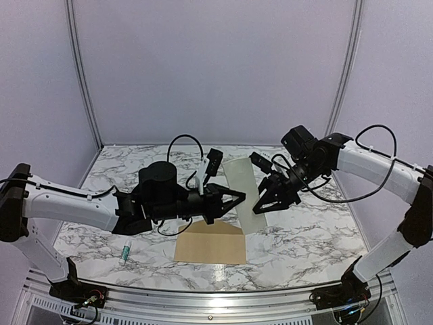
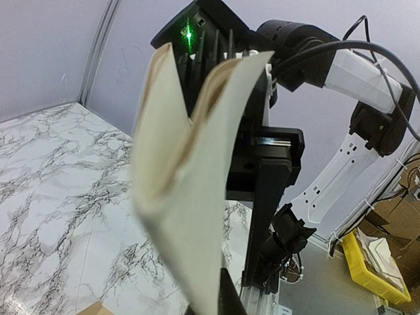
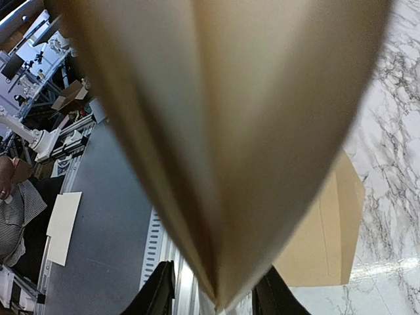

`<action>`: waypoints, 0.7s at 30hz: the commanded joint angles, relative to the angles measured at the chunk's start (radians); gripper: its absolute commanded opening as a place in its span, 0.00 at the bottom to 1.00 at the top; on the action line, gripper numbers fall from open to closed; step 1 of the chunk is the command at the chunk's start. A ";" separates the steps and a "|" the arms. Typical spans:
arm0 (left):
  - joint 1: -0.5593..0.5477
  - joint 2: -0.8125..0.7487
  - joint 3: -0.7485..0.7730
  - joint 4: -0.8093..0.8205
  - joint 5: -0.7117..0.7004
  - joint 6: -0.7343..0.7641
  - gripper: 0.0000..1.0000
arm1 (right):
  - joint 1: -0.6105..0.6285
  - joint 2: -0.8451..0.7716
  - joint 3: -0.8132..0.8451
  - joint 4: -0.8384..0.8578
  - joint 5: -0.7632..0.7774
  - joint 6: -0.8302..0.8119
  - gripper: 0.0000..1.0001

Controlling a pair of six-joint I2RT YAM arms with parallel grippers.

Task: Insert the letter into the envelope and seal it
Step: Pass from the left arm to the right

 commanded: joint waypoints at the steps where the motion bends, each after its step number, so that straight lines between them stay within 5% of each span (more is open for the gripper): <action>1: 0.005 0.007 -0.013 0.094 -0.014 0.002 0.04 | 0.003 -0.042 -0.003 0.035 -0.021 0.020 0.35; 21: 0.006 0.032 -0.050 0.240 -0.019 -0.046 0.04 | -0.049 -0.068 -0.010 0.130 -0.073 0.114 0.21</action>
